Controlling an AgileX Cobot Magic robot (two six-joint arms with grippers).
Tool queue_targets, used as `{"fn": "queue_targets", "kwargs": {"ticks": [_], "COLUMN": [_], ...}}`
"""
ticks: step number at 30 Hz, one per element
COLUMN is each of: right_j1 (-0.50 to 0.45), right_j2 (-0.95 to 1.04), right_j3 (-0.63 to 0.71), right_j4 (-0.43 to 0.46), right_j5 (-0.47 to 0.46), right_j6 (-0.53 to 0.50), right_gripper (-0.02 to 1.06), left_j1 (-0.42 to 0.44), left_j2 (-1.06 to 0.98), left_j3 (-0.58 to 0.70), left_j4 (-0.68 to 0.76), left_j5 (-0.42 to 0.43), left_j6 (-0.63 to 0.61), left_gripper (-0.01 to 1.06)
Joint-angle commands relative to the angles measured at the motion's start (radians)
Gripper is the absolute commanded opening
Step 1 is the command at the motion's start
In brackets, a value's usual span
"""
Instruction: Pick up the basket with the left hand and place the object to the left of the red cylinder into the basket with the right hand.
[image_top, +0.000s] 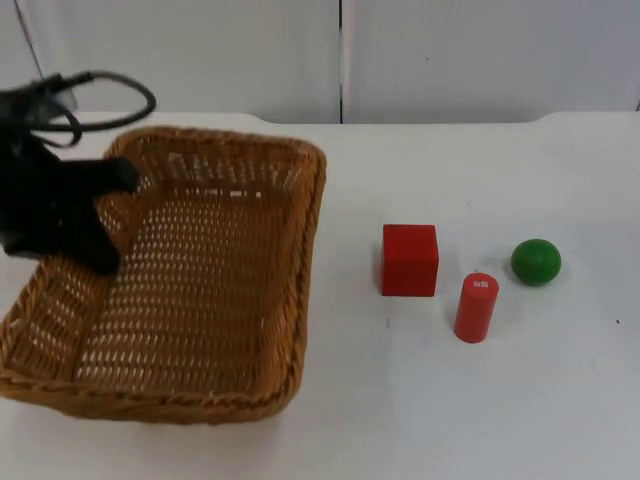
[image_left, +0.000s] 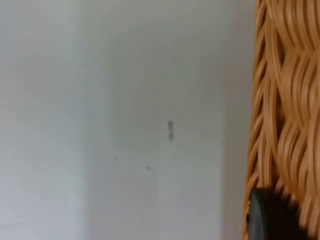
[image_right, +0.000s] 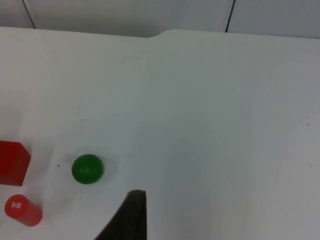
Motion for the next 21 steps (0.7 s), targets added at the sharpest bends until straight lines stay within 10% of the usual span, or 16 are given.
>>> {"fn": "queue_targets", "kwargs": {"ticks": [1,21], "right_j1": [-0.005,-0.005], "right_j2": [-0.002,-0.002], "right_j3": [-0.005,-0.005], "right_j4": [-0.004,-0.004], "right_j5": [0.002,0.014], "right_j6": [-0.012,-0.012], "right_gripper": [1.05,1.05], "left_j1": [-0.004,0.068], "left_j2": [-0.053,-0.182], "left_j3": [-0.002,0.02], "left_j4": [-0.005,-0.055], "left_j5": [0.048,0.209], "left_j6": [-0.023,-0.013], "left_gripper": [0.0,0.0]}}
